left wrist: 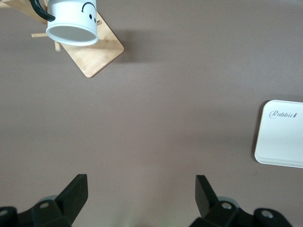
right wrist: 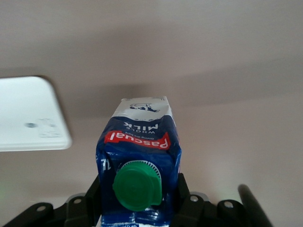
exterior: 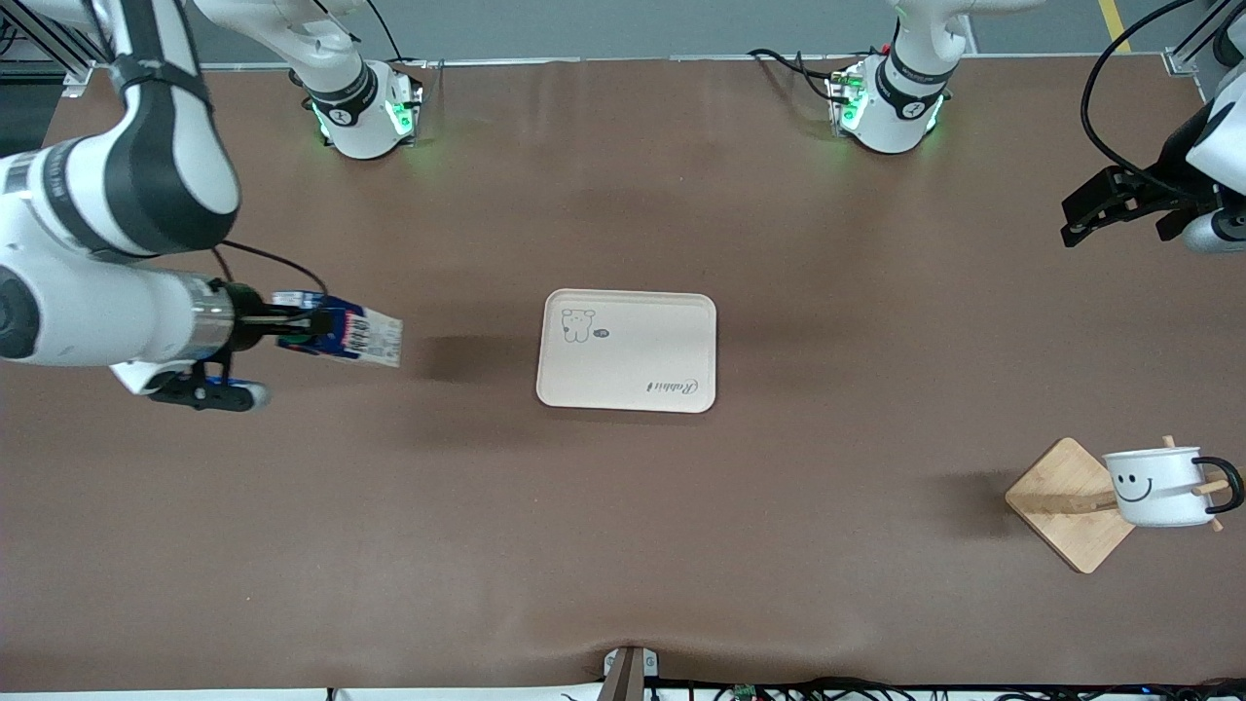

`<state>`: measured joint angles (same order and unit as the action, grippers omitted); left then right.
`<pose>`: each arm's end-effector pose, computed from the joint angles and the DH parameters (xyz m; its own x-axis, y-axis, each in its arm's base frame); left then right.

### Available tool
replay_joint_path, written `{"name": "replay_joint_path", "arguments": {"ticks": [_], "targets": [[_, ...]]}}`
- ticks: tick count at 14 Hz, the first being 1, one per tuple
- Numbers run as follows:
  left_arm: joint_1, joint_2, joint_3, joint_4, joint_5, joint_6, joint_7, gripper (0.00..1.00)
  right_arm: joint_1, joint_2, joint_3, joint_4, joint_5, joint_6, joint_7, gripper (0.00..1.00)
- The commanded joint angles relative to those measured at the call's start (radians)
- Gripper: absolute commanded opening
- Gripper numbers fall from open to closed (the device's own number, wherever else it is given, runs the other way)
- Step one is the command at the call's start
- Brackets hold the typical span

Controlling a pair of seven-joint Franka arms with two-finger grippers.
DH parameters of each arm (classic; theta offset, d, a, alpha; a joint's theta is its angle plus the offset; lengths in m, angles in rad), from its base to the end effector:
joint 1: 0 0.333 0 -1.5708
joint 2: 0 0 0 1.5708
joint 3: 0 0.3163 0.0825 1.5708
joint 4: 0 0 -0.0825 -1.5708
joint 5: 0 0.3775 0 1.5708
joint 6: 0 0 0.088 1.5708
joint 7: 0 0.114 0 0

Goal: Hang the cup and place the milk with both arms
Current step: 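Lift and carry the milk carton away from the tray, then lower the milk carton onto the table with the right gripper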

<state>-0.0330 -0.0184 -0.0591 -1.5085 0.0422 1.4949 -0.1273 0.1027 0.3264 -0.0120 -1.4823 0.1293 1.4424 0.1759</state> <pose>0.5330 -0.0445 0.6499 0.9992 0.0383 0.0103 0.0387 -0.9984 -0.0422 0.6034 0.0719 0.4604 0.9249 -0.0747 -0.3729 -0.1032 -0.9930 -0.0571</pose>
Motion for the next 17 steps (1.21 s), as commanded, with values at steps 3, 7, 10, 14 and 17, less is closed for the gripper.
{"name": "replay_joint_path", "arguments": {"ticks": [3, 7, 10, 14, 17], "targets": [[0.016, -0.026, -0.008, -0.027, -0.002, 0.014, 0.009, 1.0, -0.132, -0.148, 0.02, -0.326, -0.028, 0.214, -0.213, 0.0], [0.016, -0.028, -0.008, -0.027, -0.002, 0.014, 0.009, 1.0, -0.162, -0.201, 0.017, -0.475, -0.098, 0.317, -0.219, 0.0], [0.016, -0.028, -0.008, -0.032, -0.002, 0.014, 0.009, 1.0, -0.212, -0.216, 0.017, -0.51, -0.131, 0.331, -0.219, 0.0], [0.016, -0.034, -0.008, -0.038, -0.002, 0.014, 0.009, 1.0, -0.251, -0.24, 0.018, -0.633, -0.148, 0.459, -0.22, 0.0], [0.016, -0.04, -0.01, -0.045, -0.002, 0.014, 0.009, 1.0, -0.252, -0.244, 0.018, -0.681, -0.148, 0.509, -0.22, 0.0]]}}
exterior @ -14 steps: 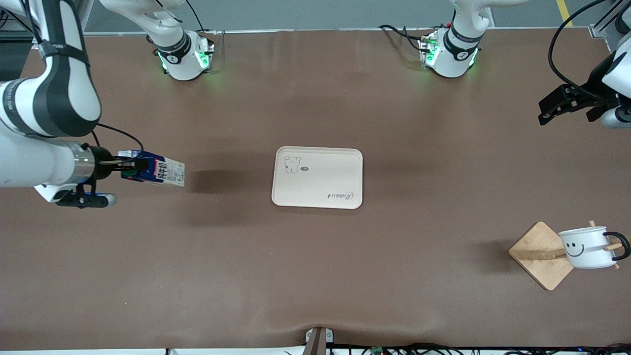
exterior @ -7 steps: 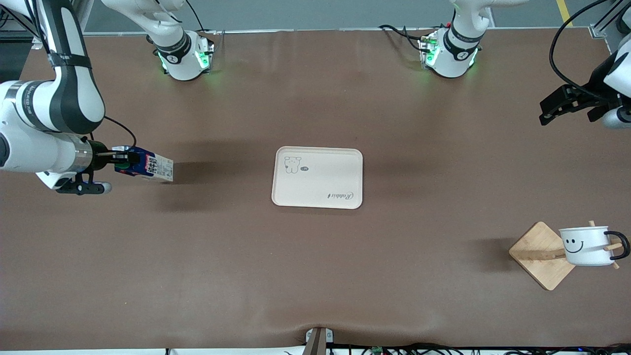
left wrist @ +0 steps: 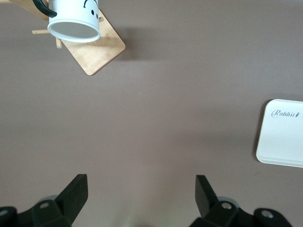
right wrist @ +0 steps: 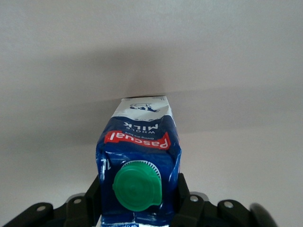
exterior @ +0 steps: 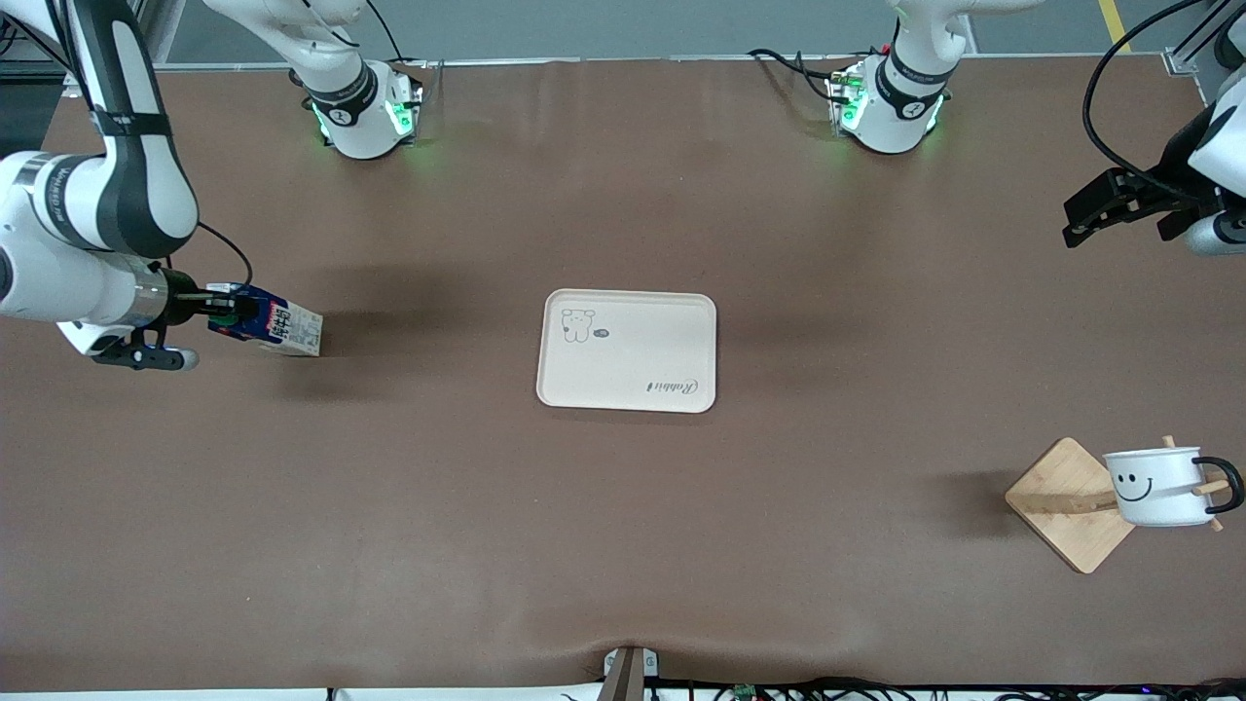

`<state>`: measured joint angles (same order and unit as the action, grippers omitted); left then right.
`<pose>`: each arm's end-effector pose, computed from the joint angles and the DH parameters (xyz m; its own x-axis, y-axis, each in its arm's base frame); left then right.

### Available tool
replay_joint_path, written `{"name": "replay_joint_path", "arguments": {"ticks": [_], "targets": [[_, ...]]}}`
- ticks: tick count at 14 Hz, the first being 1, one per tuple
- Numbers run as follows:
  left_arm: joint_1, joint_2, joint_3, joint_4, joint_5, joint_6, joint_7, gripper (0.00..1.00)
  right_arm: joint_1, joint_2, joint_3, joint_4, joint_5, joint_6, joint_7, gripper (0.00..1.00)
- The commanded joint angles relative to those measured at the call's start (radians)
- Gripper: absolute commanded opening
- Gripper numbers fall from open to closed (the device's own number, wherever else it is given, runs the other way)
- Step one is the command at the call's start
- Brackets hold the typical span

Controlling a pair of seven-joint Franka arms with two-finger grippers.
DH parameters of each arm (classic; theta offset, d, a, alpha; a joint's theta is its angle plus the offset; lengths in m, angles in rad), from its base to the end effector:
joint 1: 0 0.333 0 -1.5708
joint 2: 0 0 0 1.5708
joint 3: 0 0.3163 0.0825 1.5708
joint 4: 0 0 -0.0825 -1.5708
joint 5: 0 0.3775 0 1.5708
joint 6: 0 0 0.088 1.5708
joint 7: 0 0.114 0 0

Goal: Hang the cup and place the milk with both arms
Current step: 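Lower the milk carton onto the table with the right gripper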

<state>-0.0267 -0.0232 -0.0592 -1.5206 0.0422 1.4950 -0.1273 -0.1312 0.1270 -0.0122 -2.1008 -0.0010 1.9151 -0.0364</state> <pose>0.5317 -0.0411 0.6470 0.9990 0.0445 0.0032 0.0446 -0.9981 -0.0434 0.5145 -0.0743 0.3355 0.9463 -0.0999 -0.3075 -0.1078 -0.9941 -0.0089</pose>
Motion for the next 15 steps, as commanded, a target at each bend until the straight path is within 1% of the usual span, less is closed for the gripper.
{"name": "replay_joint_path", "arguments": {"ticks": [1, 4, 5, 6, 7, 8, 9, 10, 15], "targets": [[0.01, -0.035, -0.01, -0.033, -0.002, 0.014, 0.009, 1.0, -0.019, -0.044, 0.018, -0.062, -0.017, 0.036, -0.008, 0.0], [0.01, -0.037, -0.01, -0.035, -0.002, 0.014, 0.009, 1.0, -0.019, -0.043, 0.018, -0.062, -0.017, 0.033, -0.007, 0.0], [0.01, -0.037, -0.008, -0.035, -0.002, 0.014, 0.009, 1.0, -0.021, -0.041, 0.018, -0.062, -0.017, 0.033, -0.007, 0.1], [0.01, -0.037, -0.008, -0.035, -0.002, 0.014, 0.009, 1.0, -0.028, -0.038, 0.02, -0.062, -0.017, 0.033, -0.007, 0.32], [0.01, -0.037, -0.01, -0.035, -0.002, 0.014, 0.009, 1.0, -0.03, -0.038, 0.02, -0.061, -0.017, 0.036, -0.007, 0.64], [0.01, -0.038, -0.008, -0.035, -0.002, 0.014, 0.009, 1.0, -0.03, -0.037, 0.02, -0.061, -0.016, 0.036, -0.007, 0.8], [0.01, -0.04, -0.01, -0.035, -0.002, 0.014, 0.009, 1.0, -0.03, -0.037, 0.02, -0.061, -0.016, 0.036, -0.008, 0.94], [0.011, -0.043, -0.008, -0.036, -0.002, 0.014, 0.009, 1.0, -0.03, -0.037, 0.02, -0.059, -0.016, 0.036, -0.008, 1.0], [0.011, -0.046, -0.007, -0.041, -0.004, 0.014, 0.011, 1.0, -0.03, -0.035, 0.021, -0.057, -0.014, 0.033, -0.008, 1.0]]}}
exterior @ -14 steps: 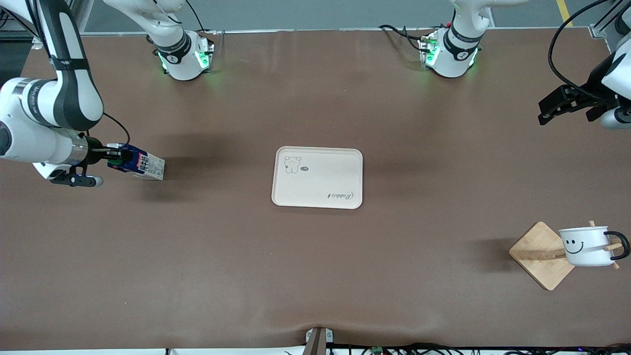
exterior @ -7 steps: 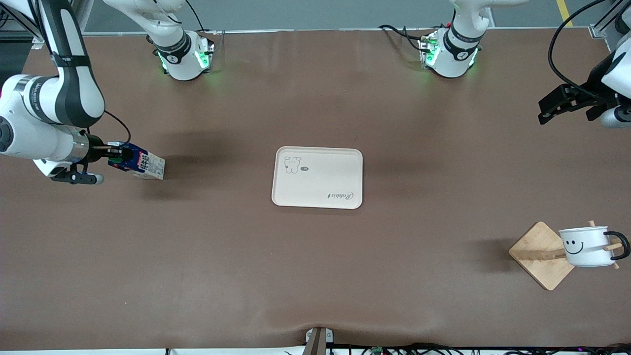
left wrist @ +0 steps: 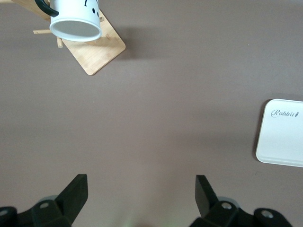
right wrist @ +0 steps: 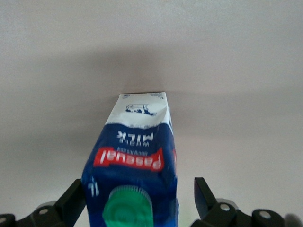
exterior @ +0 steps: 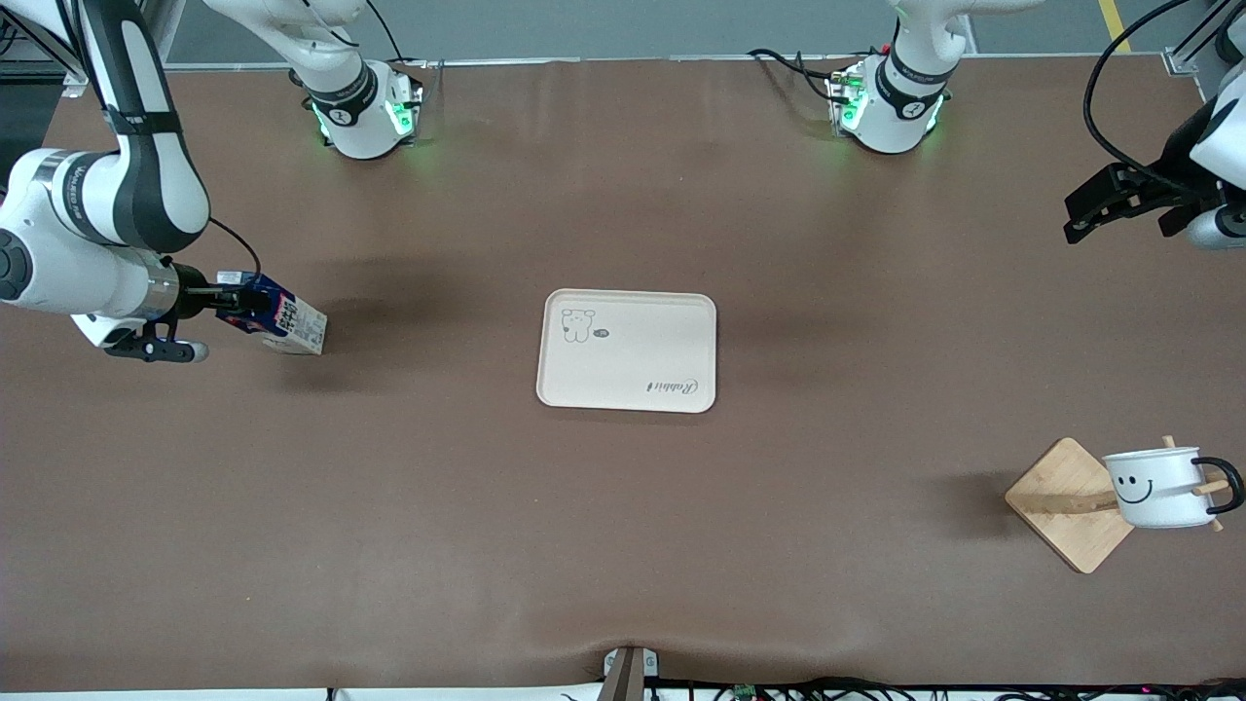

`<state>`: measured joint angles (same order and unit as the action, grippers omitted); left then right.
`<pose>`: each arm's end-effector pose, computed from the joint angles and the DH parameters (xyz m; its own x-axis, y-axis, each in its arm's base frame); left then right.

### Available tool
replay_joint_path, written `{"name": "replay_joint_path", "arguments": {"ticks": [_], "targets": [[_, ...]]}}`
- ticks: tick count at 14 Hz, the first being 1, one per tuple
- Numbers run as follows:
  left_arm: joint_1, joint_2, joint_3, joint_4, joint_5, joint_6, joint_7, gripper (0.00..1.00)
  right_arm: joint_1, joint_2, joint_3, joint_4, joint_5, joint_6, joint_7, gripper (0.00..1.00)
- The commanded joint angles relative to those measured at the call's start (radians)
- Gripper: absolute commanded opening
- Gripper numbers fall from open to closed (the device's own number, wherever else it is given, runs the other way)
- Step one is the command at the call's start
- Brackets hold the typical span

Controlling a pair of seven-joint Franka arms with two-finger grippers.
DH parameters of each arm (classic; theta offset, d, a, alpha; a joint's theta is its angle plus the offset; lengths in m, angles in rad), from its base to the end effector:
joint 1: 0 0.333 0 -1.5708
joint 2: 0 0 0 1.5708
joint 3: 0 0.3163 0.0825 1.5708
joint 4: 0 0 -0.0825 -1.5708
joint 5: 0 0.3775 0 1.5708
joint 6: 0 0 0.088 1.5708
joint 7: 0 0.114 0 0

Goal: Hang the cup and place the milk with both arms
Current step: 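Lower the milk carton onto the table with the right gripper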

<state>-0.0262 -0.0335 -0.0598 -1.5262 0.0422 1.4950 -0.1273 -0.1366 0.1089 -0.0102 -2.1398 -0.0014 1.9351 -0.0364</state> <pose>0.5285 -0.0411 0.6499 0.9990 0.0444 0.0079 0.0447 -0.9981 -0.0434 0.5052 -0.0748 0.3304 0.9457 -0.1028 -0.3084 -0.1110 -0.9938 -0.0090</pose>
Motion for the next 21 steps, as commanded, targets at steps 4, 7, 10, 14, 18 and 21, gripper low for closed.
{"name": "replay_joint_path", "arguments": {"ticks": [4, 7, 10, 14, 18, 21], "targets": [[0.022, -0.04, -0.006, -0.034, -0.005, 0.014, 0.011, 1.0, -0.024, -0.017, 0.019, -0.015, -0.014, 0.01, -0.008, 1.0], [0.023, -0.043, -0.005, -0.031, -0.01, 0.014, 0.011, 1.0, -0.023, -0.017, 0.019, -0.014, -0.014, 0.01, -0.008, 1.0], [0.038, -0.043, -0.003, -0.031, -0.011, 0.014, 0.012, 1.0, -0.023, -0.017, 0.019, -0.015, -0.014, 0.008, -0.008, 1.0], [0.038, -0.043, -0.003, -0.032, -0.015, 0.016, 0.017, 1.0, -0.023, -0.015, 0.019, -0.015, -0.014, 0.005, -0.008, 1.0], [0.038, -0.043, -0.005, -0.042, -0.015, 0.016, 0.017, 1.0, -0.017, -0.015, 0.019, 0.006, -0.014, 0.002, -0.01, 1.0], [0.038, -0.043, -0.006, -0.051, -0.016, 0.018, 0.017, 1.0, -0.015, 0.0, 0.019, 0.055, -0.014, -0.042, -0.03, 1.0]]}}
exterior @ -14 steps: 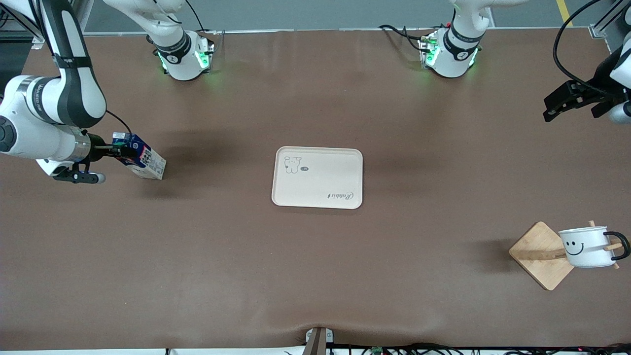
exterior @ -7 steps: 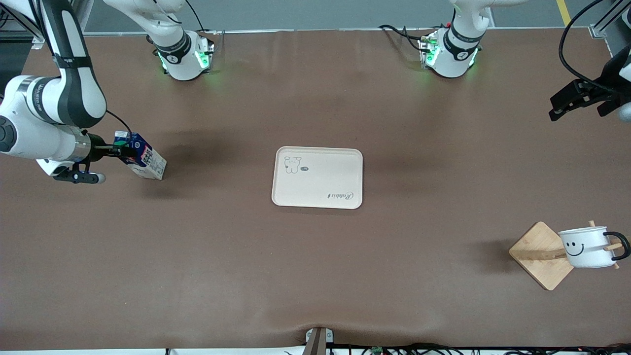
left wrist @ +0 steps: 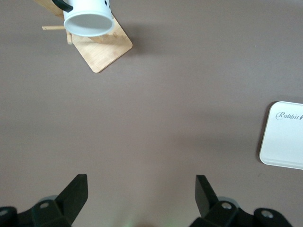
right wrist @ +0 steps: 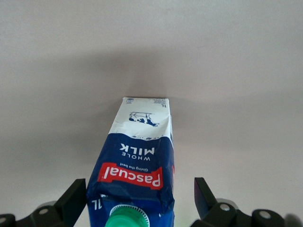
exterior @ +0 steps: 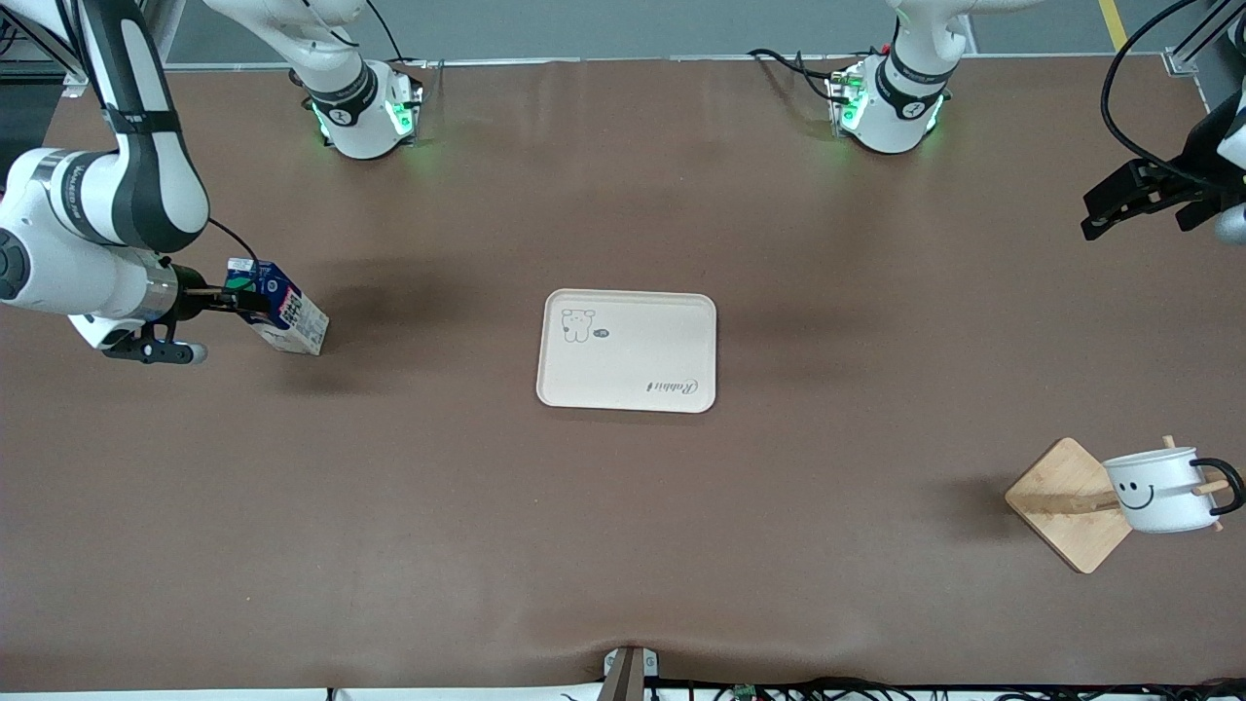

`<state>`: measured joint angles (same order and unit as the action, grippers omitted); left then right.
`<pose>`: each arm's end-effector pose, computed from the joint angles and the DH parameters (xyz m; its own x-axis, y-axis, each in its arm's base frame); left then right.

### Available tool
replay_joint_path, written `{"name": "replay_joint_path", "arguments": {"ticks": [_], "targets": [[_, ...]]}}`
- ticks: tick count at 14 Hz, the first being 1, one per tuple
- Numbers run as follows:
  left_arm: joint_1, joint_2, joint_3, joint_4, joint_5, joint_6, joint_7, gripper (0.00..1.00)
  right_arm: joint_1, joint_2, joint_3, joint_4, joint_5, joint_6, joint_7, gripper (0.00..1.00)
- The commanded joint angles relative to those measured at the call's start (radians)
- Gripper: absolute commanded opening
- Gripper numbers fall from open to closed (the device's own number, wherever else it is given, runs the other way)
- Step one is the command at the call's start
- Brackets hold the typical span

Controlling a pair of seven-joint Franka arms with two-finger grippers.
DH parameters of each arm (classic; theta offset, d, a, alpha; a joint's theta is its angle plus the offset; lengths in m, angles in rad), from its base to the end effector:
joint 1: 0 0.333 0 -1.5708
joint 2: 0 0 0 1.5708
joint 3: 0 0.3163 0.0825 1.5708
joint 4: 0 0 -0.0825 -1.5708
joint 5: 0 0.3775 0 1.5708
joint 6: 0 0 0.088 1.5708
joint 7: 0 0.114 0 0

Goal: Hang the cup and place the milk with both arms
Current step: 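Lower the milk carton onto the table with the right gripper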

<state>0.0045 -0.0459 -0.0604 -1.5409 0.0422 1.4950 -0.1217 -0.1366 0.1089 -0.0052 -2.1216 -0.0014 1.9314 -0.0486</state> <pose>0.5255 -0.0252 0.6497 0.9976 0.0689 0.0054 0.0691 -0.9966 -0.0445 0.5106 -0.0730 0.3374 0.9518 -0.0864 -0.2944 -0.0943 -0.9955 -0.0127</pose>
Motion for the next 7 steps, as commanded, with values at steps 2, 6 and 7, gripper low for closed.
{"name": "replay_joint_path", "arguments": {"ticks": [2, 6, 7], "targets": [[0.008, -0.031, -0.006, -0.036, -0.016, 0.018, 0.011, 1.0, -0.015, 0.026, 0.014, 0.113, -0.014, -0.098, -0.034, 1.0], [0.008, -0.038, -0.009, -0.044, -0.016, 0.018, 0.011, 1.0, -0.029, 0.075, 0.016, 0.331, 0.001, -0.166, -0.183, 1.0], [0.008, -0.043, -0.01, -0.045, -0.016, 0.018, 0.011, 1.0, -0.025, 0.077, 0.016, 0.353, 0.001, -0.132, -0.189, 1.0]]}}
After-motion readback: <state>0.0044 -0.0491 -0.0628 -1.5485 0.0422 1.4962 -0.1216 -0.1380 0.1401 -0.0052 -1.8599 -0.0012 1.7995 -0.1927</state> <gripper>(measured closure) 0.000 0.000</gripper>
